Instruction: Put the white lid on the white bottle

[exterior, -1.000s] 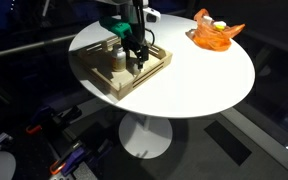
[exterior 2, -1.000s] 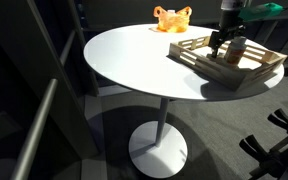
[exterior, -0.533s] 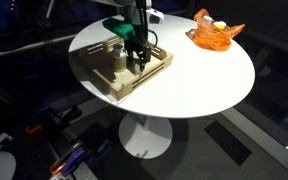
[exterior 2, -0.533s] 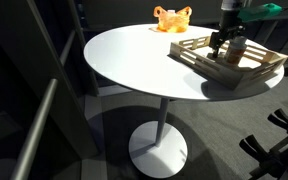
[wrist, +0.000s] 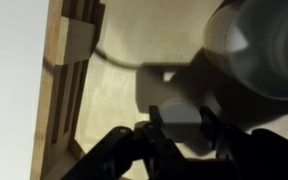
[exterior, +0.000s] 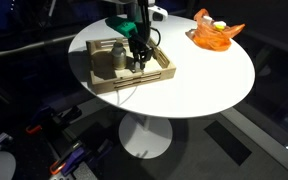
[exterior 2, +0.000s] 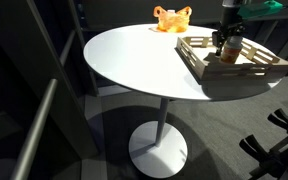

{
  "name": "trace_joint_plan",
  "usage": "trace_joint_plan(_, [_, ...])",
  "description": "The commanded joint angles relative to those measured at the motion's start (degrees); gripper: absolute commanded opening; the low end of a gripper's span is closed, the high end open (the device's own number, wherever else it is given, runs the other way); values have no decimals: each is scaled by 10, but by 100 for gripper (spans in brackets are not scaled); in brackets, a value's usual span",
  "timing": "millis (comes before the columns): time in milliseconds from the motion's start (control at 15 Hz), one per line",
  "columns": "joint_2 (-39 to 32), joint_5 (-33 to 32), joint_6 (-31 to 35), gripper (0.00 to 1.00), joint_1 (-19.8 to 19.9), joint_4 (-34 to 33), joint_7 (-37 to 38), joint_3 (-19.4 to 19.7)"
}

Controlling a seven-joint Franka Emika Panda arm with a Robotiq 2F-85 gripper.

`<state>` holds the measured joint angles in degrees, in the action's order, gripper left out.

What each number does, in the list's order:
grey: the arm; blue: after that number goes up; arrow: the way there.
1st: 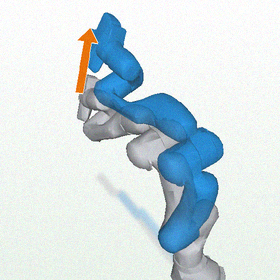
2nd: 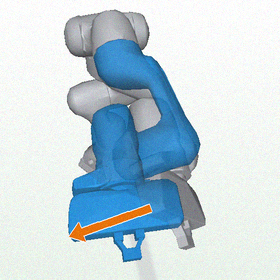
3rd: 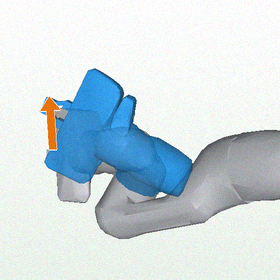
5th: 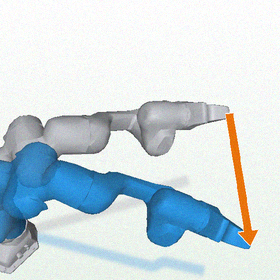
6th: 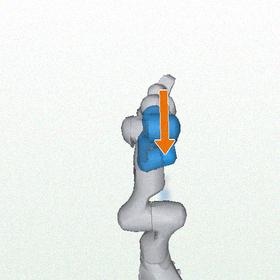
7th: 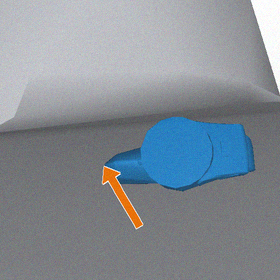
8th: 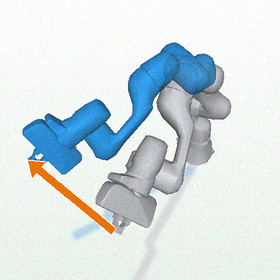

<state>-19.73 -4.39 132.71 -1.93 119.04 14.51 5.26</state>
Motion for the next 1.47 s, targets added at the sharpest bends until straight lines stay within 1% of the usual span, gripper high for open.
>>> trace_joint_plan(0, [9,-8,-5,19,2,-8,15,4])
trace_joint_plan(467, [41,-18,-33,19,2,-21,7,7])
trace_joint_plan(867, [100,-41,-98,19,6,-18,-12,1])
trace_joint_plan(1067, [135,-32,-128,19,11,-10,-39,-6])
trace_joint_plan(1400, [180,-16,-157,19,15,7,-86,-18])
